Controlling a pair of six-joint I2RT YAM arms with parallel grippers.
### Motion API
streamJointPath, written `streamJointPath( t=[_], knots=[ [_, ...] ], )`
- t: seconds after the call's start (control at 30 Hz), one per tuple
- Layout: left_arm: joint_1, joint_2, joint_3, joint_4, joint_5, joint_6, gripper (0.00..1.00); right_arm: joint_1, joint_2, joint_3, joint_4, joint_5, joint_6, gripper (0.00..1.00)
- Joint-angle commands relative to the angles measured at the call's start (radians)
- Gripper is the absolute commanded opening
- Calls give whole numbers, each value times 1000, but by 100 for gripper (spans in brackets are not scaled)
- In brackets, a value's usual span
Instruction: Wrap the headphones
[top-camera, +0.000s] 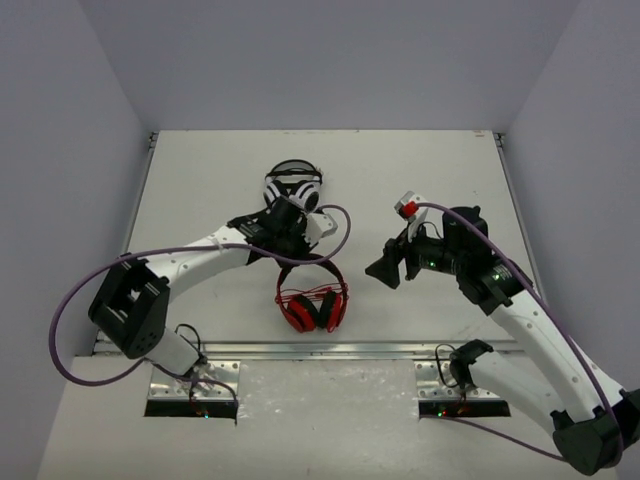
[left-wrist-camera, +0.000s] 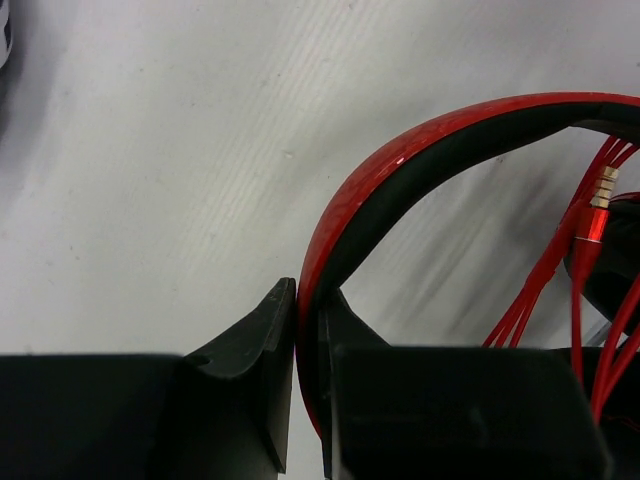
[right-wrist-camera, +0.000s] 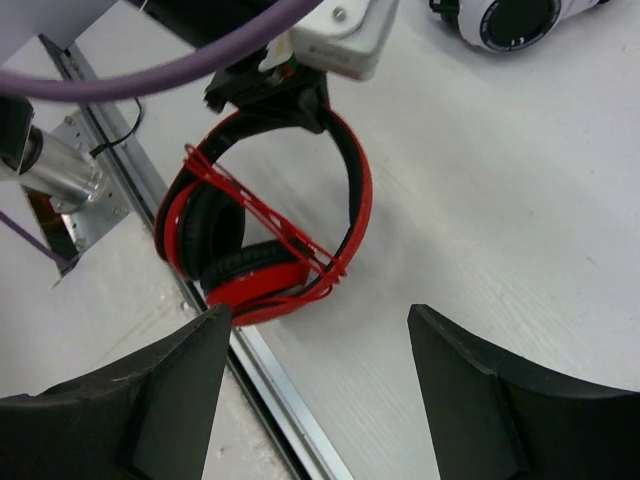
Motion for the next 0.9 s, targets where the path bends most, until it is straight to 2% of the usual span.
streamJointPath(
  t=[0.0,0.07,0.2,0.5,0.87],
  knots=[
    [73,70,123,-43,169,163,0,1,-53,-43,-25,-73,38,73],
    [118,124,202,-92,254,197,0,1,-90,-68,-21,-85,44,73],
    [183,247,278,-172,299,251,2,1,-126,-108,5,-153,68,73],
    [282,386,414,-262,452,386,6,1,-127,-160,44,-228,85,74],
    [297,503,468,-281,304,395,9,1,-139,-178,73,-234,96,74]
  ],
)
